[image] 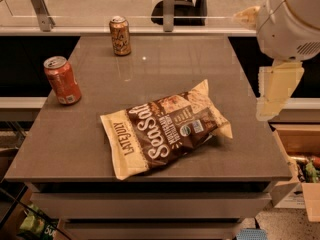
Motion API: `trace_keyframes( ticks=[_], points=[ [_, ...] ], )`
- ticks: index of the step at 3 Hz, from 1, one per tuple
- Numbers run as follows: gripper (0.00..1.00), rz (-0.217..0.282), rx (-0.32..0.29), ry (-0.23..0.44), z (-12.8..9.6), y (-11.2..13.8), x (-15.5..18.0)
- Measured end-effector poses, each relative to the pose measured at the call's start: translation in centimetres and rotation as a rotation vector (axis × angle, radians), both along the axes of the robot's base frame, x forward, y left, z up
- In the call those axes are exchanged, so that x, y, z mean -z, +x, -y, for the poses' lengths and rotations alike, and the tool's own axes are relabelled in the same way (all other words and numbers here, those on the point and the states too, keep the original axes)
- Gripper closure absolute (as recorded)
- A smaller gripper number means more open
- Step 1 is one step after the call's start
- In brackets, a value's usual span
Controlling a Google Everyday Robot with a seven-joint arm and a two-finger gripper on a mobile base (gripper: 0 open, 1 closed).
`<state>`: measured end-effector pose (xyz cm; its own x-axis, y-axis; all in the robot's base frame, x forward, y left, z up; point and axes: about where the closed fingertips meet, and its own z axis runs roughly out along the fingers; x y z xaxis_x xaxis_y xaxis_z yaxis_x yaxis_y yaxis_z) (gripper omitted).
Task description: Move brown chip bag near orange can
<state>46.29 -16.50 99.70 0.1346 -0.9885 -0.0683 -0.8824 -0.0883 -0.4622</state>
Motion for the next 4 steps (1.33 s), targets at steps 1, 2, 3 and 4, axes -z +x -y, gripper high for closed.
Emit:
trace_keyframes(
  ticks=[1,2,3,4],
  points=[
    [0.0,-0.036,-0.13,-0.03,-0.9,1.0,1.5],
    [0.0,-0.12,-0.253,-0.051,-2.0,1.4,3.9],
    [0.0,-0.126,-0.263,-0.056,-1.9,1.3,4.0],
    [0.0,-0.119,-0.243,-0.05,-1.8,1.6,3.5]
  ],
)
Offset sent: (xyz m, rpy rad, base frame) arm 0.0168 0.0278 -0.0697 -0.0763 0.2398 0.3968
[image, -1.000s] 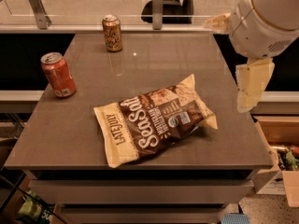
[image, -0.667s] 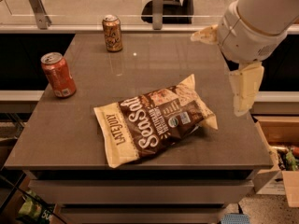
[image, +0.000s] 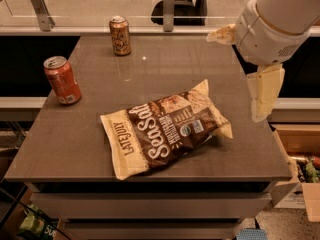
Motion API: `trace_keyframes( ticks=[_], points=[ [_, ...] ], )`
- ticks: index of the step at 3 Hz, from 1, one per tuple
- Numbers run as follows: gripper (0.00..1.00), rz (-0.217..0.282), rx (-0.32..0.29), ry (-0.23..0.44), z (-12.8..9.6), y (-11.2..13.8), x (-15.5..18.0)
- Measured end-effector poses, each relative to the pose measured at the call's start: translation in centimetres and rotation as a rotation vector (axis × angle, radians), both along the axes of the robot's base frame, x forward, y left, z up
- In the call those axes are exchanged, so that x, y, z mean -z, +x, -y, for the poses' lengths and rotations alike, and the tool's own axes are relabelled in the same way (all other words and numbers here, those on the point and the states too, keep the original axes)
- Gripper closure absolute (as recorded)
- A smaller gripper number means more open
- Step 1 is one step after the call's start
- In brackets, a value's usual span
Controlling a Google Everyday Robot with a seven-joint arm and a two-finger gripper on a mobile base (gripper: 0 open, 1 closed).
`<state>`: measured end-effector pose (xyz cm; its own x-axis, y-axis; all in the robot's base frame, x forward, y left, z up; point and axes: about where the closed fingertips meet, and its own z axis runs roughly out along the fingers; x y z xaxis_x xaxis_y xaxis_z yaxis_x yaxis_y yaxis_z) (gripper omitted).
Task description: Move brown chip bag near orange can
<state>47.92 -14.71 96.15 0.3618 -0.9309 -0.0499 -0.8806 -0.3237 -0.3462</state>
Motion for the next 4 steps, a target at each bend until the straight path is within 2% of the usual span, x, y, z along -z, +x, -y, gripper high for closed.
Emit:
trace_keyframes(
  ticks=[2,4],
  points=[
    [0.0,-0.046,0.003,0.033,-1.0,1.2,2.5],
    [0.0,-0.12,-0.045,0.06,-3.9,0.4,7.0]
  ],
)
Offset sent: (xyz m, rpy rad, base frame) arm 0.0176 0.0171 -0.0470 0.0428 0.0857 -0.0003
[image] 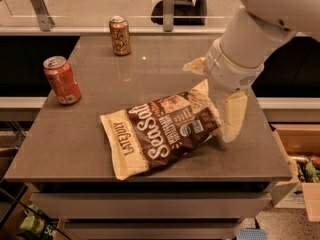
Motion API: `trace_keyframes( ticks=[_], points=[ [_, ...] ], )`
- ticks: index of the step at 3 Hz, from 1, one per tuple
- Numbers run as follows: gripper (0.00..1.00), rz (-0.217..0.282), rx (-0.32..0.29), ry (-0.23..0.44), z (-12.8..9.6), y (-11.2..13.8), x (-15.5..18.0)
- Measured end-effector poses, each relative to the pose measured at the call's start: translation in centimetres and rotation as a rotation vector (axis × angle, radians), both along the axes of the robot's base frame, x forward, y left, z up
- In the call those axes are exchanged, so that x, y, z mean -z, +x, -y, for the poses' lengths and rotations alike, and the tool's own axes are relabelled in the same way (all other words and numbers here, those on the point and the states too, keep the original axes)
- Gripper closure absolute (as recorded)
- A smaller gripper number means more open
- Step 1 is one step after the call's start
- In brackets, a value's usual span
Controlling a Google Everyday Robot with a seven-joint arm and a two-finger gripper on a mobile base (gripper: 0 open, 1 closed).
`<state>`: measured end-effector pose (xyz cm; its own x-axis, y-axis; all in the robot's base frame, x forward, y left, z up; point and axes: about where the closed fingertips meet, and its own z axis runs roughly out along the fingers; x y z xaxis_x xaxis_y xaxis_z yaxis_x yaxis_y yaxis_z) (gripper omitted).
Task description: Move brown chip bag near orange can
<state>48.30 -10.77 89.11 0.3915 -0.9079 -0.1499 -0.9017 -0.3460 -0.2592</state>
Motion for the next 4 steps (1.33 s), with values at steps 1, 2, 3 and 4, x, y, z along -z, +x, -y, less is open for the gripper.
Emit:
trace_keyframes(
  ticks=[1,2,3,4],
  points=[
    [0.0,-0.03,-0.027,0.014,-1.5,-0.6,1.8],
    [0.0,-0.061,-0.05,0.027,-2.9,-0.8,3.3],
    [0.18,-0.12,-0.098,0.036,-5.0,-0.8,5.2],
    [0.42,-0.116,-0.097,0.034,-4.9,-0.9,5.1]
  ],
)
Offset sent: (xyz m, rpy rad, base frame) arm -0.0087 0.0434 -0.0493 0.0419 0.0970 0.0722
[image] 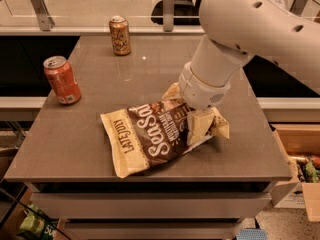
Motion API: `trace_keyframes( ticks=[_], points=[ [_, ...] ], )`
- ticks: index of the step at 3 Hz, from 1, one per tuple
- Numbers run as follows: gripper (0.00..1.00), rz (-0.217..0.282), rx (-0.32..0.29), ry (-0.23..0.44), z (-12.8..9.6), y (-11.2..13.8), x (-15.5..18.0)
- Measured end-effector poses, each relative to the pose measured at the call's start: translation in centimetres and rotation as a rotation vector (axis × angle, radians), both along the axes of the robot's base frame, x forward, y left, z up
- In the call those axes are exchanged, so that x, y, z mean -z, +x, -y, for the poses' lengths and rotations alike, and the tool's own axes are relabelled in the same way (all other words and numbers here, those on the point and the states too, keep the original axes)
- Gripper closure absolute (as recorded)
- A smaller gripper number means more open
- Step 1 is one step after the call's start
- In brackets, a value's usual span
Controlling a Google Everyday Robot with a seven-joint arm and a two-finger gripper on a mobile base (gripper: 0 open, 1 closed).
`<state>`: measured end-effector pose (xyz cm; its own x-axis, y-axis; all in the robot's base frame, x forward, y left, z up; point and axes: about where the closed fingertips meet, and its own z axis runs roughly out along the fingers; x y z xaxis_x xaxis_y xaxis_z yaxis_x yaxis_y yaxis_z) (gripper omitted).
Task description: Move brown chip bag near orange can
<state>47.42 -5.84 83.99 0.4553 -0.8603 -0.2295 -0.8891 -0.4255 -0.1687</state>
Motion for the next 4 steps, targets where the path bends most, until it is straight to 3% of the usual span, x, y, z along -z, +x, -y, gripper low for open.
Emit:
trace_keyframes(
  ticks=[2,3,4],
  points=[
    [0.87,0.003,-0.002,-0.001,-0.09,-0.11,-0.08],
    [1.0,0.003,-0.002,-0.002,-0.1,-0.12,-0.08],
    [1.0,-0.001,0.006,-0.001,0.03,0.15,-0.33]
  ],
)
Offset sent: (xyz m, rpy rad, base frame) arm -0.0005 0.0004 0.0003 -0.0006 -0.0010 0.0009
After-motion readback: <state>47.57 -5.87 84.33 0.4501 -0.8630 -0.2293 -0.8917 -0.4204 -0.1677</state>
